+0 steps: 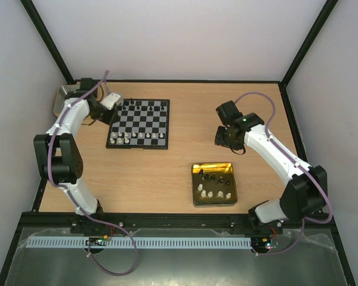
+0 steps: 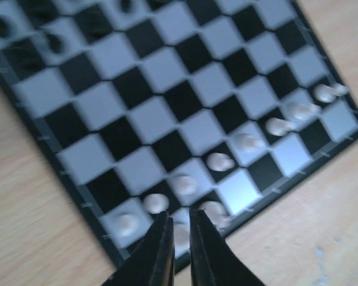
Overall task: Set up the chess pieces on the board
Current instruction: Move the chessboard to the center of the board.
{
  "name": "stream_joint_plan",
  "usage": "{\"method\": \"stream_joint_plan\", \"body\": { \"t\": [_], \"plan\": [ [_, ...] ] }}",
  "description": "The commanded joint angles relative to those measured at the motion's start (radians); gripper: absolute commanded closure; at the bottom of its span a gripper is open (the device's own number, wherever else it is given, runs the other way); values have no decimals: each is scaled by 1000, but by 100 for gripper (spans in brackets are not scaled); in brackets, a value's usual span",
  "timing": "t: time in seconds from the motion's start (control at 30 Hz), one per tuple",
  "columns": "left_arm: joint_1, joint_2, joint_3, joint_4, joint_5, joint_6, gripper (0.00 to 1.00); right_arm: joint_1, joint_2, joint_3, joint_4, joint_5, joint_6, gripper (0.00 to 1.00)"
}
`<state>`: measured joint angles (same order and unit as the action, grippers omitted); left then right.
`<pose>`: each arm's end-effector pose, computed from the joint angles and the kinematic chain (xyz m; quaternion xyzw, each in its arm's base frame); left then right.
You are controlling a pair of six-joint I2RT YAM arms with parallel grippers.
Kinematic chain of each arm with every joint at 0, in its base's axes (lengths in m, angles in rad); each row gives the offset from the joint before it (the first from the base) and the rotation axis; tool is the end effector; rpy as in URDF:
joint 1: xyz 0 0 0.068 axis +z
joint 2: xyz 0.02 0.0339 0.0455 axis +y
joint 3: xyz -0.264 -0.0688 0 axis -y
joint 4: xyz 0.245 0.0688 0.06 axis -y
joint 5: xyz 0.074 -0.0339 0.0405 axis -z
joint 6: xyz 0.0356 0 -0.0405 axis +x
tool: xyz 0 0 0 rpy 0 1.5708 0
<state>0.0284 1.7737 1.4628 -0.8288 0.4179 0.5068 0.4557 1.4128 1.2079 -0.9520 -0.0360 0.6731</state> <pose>0.3696 -0.0040 0.2575 0.2695 0.9179 -0.1401 0.2554 0.2460 0.1220 0.2828 0.1025 0.9731 0.1248 0.1642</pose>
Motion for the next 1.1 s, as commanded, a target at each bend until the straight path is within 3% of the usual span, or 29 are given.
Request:
{"method": "stream_joint_plan", "body": {
  "t": [0.0,0.13,0.47,0.77,1.07],
  "plan": [
    [63,76,88,57,-94,-43,92,-2,68,35,35,-16,-26,57],
    [92,152,137,128,-150,-91,98,-2,162,93,69,-49,-29,67],
    [103,299,163,270,-334,-151,98,-2,448,358,75,-97,-69,97],
    [106,459,283,303,-389,-199,98,-2,669,578,63,-145,-94,98],
    [110,577,409,227,-279,-238,98,-2,897,796,93,-235,-72,98]
  ]
}}
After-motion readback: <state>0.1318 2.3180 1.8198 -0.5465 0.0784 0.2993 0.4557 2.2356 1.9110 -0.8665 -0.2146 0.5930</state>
